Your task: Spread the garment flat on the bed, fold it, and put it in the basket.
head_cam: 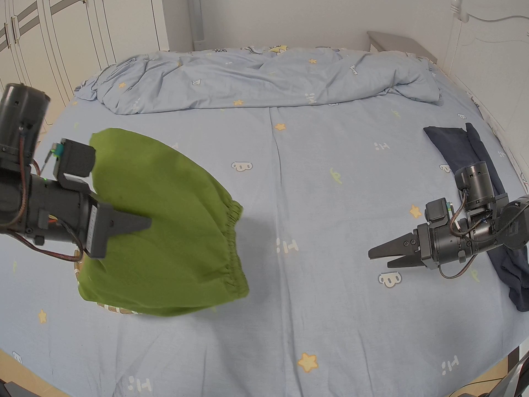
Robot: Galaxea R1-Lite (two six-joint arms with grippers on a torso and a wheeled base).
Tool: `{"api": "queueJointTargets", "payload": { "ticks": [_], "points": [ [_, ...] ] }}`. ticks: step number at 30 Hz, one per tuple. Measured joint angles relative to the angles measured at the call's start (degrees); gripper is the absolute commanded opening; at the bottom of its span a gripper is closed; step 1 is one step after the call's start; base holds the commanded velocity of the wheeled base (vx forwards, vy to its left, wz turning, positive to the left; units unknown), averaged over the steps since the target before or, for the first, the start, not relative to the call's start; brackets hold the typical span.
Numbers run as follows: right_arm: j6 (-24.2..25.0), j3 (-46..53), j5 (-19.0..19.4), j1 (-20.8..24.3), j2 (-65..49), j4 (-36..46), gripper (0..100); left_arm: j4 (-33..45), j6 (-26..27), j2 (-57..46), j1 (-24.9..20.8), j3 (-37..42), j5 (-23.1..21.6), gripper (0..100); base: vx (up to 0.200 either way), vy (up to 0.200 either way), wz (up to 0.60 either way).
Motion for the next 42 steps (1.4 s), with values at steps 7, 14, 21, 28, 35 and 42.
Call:
{"api": "queueJointTargets", "payload": {
  "ticks": [7, 14, 21, 28, 35, 42],
  "points": [
    [0.0, 0.05, 0.0, 0.09, -0.24, 0.0, 100, -0.34, 0.55, -2.46, 7.47, -1.62, -1.79, 0, 0.0, 0.0, 0.0],
    [-0.02, 0.11, 0.0, 0.09, -0.72, -0.02, 100, -0.48, 0.55, 1.07, 15.8, -2.86, -8.5, 0, 0.0, 0.0, 0.0],
    [0.0, 0.27, -0.02, 0.11, -1.46, 0.26, 100, -0.69, 0.55, 13.34, 25.43, -3.27, -13.25, 0, 0.0, 0.0, 0.0],
    [0.0, 0.29, -0.02, 0.48, -2.97, 1.15, 100, -1.51, 0.52, 27.78, 33.1, -4.68, -15.75, 0, 0.0, 0.0, 0.0],
    [-0.02, 1.23, 0.0, 0.56, -4.5, 1.55, 100, -1.9, -0.88, 36.6, 35.99, -7.74, -14.26, 0, 0.0, 0.0, 0.0],
    [-0.07, 1.71, -0.02, 0.52, -5.24, 1.56, 100, -1.9, -1.95, 37.9, 35.22, -7.79, -14.08, 100, 0.0, 0.0, 0.0]
  ]
}}
